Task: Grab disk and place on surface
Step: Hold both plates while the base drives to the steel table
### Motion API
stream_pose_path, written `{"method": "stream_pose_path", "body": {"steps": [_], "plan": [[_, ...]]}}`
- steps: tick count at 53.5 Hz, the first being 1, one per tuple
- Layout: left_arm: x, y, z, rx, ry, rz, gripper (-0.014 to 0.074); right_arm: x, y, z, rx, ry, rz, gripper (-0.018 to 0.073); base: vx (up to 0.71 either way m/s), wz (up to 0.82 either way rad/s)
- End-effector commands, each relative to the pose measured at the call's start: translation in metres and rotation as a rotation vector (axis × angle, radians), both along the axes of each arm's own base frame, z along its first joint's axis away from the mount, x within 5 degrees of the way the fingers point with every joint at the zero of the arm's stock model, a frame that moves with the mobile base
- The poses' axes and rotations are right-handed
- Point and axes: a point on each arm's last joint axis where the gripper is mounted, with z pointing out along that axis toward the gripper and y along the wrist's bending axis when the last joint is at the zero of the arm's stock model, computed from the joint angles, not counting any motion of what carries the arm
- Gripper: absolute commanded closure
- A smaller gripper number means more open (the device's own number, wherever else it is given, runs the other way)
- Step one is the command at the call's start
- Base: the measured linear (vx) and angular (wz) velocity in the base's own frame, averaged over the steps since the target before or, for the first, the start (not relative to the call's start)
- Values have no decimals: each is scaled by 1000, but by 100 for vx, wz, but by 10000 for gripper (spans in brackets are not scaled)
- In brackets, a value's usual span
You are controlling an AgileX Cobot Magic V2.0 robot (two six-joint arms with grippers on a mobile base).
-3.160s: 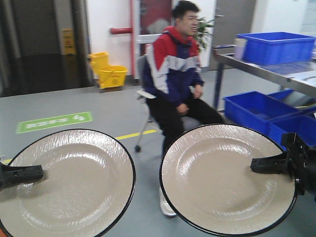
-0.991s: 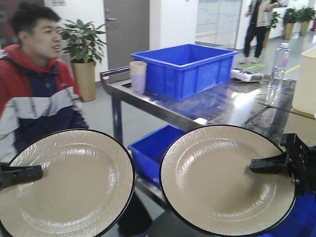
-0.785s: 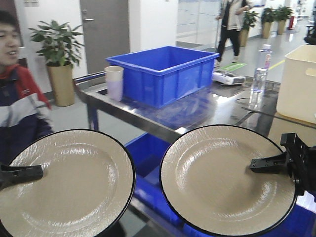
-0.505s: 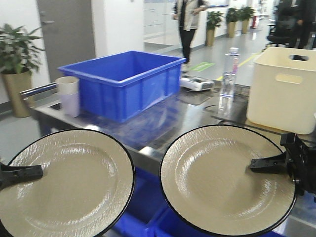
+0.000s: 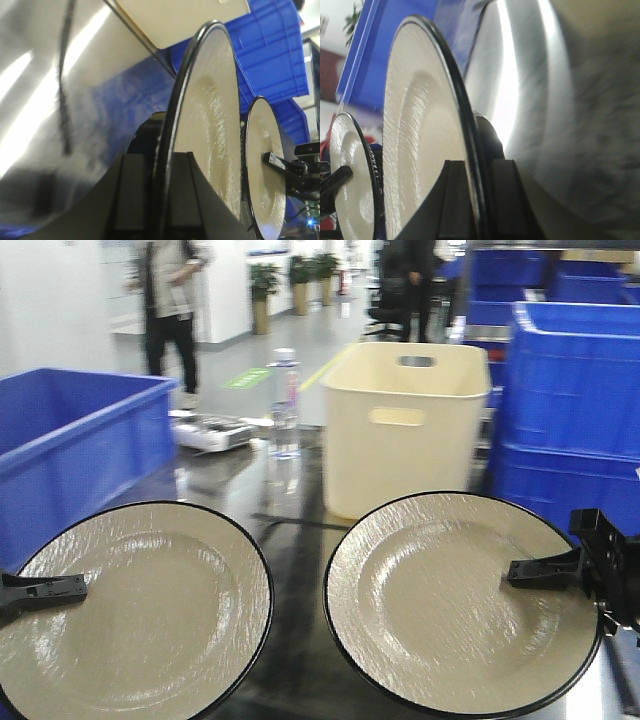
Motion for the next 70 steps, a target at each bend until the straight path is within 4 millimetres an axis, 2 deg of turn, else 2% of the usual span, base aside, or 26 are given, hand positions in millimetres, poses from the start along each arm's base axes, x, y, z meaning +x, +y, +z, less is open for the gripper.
{"method": "stream_pose_path", "body": {"steps": [1, 25, 70], "plan": [[-5, -5, 30, -127, -100, -8, 598, -5, 3, 30, 105, -97, -20, 568, 28, -71], [-3, -4, 29, -117, -97, 14, 598, -5, 3, 30, 105, -97, -20, 568, 18, -48], [-3, -3, 30, -121, -98, 18, 598, -5, 3, 30, 105, -97, -20, 568, 1, -3]]}}
